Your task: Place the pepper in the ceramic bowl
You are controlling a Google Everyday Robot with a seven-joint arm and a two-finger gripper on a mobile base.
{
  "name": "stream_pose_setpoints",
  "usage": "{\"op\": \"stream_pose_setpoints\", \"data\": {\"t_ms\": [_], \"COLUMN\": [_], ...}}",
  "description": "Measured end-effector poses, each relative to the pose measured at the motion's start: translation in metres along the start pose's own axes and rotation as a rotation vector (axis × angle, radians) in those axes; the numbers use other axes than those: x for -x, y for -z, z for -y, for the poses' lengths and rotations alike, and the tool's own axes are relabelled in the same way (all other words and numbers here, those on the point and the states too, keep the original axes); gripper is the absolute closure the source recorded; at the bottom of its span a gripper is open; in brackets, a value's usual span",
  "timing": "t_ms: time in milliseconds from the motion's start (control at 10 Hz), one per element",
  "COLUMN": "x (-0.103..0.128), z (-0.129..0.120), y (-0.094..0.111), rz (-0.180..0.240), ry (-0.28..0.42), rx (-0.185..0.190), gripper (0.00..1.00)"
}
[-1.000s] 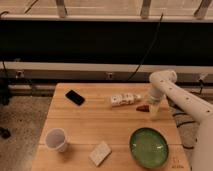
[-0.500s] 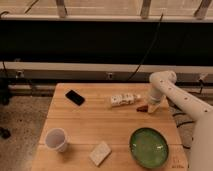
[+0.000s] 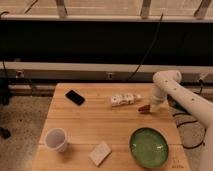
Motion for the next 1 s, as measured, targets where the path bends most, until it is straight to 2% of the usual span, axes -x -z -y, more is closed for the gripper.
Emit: {"op": "stream_pose_setpoints", "data": {"t_ms": [100, 400, 700, 1000], "x": [0.001, 0.009, 0.017, 0.031], "z": [-0.011, -0.052, -0.091, -0.116], "y": [0.019, 0.048, 0.066, 0.070], "rz": [0.010, 0.032, 0.040, 0.042], "ry": [0.016, 0.063, 0.098, 0.131], "rx": [-0.021, -0.053, -0.064, -0.057], "gripper": [1.00, 1.00, 1.00, 1.00]}}
